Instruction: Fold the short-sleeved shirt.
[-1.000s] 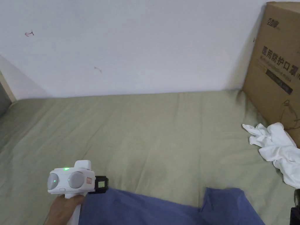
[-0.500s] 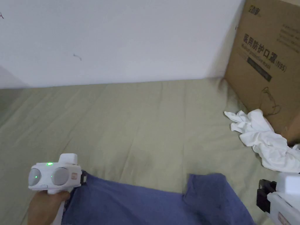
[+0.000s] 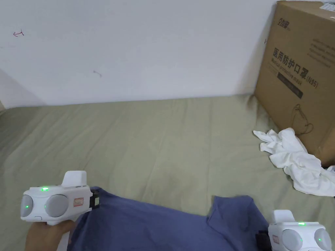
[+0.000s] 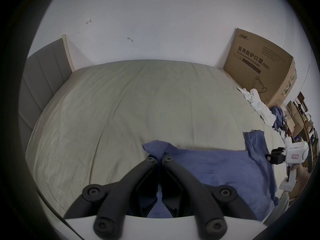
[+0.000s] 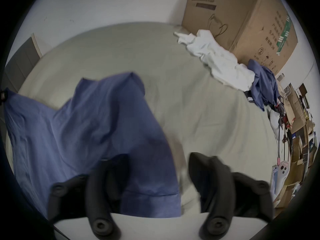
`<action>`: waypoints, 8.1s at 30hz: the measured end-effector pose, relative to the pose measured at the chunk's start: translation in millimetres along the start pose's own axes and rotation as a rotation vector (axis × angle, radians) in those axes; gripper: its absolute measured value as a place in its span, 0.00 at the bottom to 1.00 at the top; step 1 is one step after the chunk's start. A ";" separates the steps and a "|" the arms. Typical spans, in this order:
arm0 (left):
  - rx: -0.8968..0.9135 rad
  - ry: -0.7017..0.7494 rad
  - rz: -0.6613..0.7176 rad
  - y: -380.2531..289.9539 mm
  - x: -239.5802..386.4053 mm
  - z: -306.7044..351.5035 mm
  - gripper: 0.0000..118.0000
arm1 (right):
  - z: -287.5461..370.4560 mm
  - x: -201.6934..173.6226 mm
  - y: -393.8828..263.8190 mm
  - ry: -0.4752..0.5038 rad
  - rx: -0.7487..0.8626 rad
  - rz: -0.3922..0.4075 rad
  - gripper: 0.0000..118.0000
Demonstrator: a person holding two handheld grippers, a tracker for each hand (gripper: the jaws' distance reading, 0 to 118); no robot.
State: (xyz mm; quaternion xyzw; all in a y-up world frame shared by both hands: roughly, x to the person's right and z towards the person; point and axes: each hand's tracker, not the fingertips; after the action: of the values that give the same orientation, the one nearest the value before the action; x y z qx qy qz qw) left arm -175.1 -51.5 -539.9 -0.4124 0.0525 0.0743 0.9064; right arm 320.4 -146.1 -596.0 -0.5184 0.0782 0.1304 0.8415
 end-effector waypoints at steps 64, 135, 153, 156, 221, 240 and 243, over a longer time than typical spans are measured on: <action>0.472 0.170 0.048 143.4 -39.1 123.6 0.00 | 220.8 41.0 187.9 0.178 0.846 -0.088 0.02; 0.673 0.283 0.101 -163.5 45.6 289.2 0.85 | 338.2 -46.4 -136.2 0.065 0.940 -0.051 0.77; 0.453 0.139 0.060 -168.8 30.5 269.8 0.00 | 351.6 -71.8 -140.7 0.041 0.973 -0.024 0.00; 0.323 0.115 0.117 -189.8 5.3 251.3 0.00 | 349.8 -72.4 -139.9 0.044 0.960 -0.023 0.00; 0.056 0.191 0.175 -252.2 -61.3 192.0 0.02 | 203.5 -22.1 -190.3 0.237 0.410 -0.064 0.03; -0.227 0.264 0.088 -177.8 -74.3 13.8 0.02 | 43.8 -44.4 -68.2 0.168 0.091 -0.150 0.03; -0.202 0.280 0.061 -179.7 -66.2 13.6 0.03 | 48.4 -52.2 -70.9 0.164 0.099 -0.147 0.03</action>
State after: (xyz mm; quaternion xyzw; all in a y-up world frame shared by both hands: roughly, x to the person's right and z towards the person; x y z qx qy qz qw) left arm -207.8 -163.8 -387.7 -0.5057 0.1831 0.0484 0.8416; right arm 291.8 -140.5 -499.9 -0.4894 0.1150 0.0215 0.8642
